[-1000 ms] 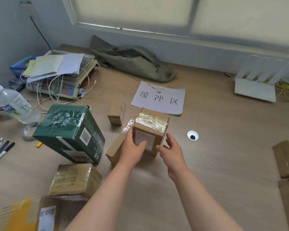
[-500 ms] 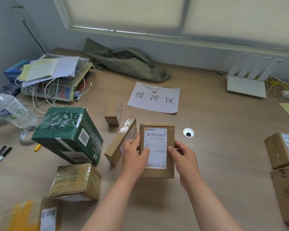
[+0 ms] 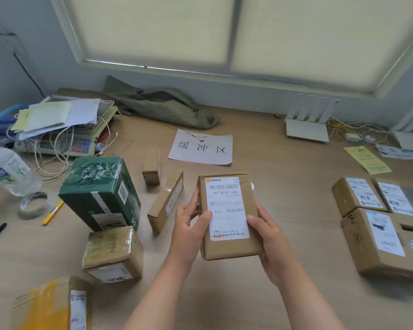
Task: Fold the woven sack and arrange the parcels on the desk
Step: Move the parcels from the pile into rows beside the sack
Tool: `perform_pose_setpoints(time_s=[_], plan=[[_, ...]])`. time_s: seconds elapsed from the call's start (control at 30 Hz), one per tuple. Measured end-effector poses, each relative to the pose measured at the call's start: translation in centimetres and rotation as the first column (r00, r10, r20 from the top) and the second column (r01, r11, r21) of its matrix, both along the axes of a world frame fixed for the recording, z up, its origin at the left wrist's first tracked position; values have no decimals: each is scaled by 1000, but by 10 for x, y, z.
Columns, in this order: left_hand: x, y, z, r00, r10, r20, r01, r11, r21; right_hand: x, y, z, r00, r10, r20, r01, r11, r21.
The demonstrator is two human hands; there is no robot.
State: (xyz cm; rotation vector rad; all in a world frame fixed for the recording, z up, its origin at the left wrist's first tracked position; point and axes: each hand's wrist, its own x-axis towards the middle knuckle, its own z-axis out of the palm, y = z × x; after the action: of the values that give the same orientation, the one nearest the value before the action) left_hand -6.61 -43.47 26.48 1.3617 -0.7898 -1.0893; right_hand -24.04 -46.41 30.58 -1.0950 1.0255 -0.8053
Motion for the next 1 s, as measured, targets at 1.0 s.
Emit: perform_pose_setpoints(time_s=[1.0], plan=[[-421, 32, -60, 949, -315, -26, 314, 928, 201, -427, 73, -68, 917, -389, -84, 398, 893, 211]])
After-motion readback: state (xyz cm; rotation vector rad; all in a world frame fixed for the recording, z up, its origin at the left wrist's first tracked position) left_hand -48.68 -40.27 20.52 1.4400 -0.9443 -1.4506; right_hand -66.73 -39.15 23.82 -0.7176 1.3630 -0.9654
